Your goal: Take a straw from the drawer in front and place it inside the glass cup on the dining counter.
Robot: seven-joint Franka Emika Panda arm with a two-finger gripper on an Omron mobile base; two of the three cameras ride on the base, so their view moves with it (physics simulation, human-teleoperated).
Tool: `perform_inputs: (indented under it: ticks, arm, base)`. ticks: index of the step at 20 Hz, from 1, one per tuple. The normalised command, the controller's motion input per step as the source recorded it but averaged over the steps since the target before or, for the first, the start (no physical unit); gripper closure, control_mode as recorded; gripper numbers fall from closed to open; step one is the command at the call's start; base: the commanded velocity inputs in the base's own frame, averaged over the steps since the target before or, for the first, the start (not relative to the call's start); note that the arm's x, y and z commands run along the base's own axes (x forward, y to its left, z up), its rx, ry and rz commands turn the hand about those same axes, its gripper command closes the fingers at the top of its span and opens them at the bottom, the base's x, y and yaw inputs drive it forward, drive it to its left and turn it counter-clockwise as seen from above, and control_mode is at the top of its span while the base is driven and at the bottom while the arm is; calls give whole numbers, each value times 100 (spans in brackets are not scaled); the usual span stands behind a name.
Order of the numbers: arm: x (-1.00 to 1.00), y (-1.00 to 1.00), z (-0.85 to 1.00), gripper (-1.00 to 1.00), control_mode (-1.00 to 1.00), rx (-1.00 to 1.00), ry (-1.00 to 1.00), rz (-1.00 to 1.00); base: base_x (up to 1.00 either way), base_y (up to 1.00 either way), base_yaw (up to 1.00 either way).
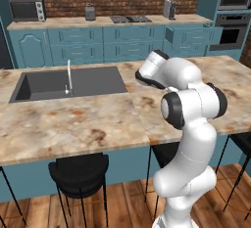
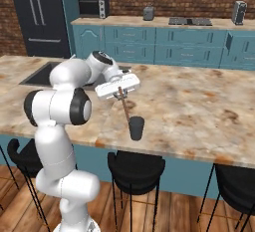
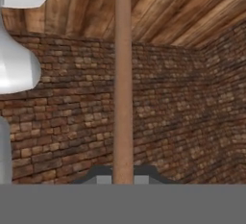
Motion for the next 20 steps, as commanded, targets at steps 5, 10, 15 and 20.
perform_inputs:
  ticks: [5, 10, 15, 20]
  arm:
    - [0, 3, -1, 100, -100, 0, 0, -4]
    - [0, 13, -5, 100, -100, 0, 0, -3]
    - [2, 2, -24, 100, -100, 0, 0, 0]
    - [0, 0, -29, 100, -100, 0, 0, 0]
  base:
    - [0, 0, 0]
    - [0, 0, 0]
    - [0, 0, 0]
    - [0, 0, 0]
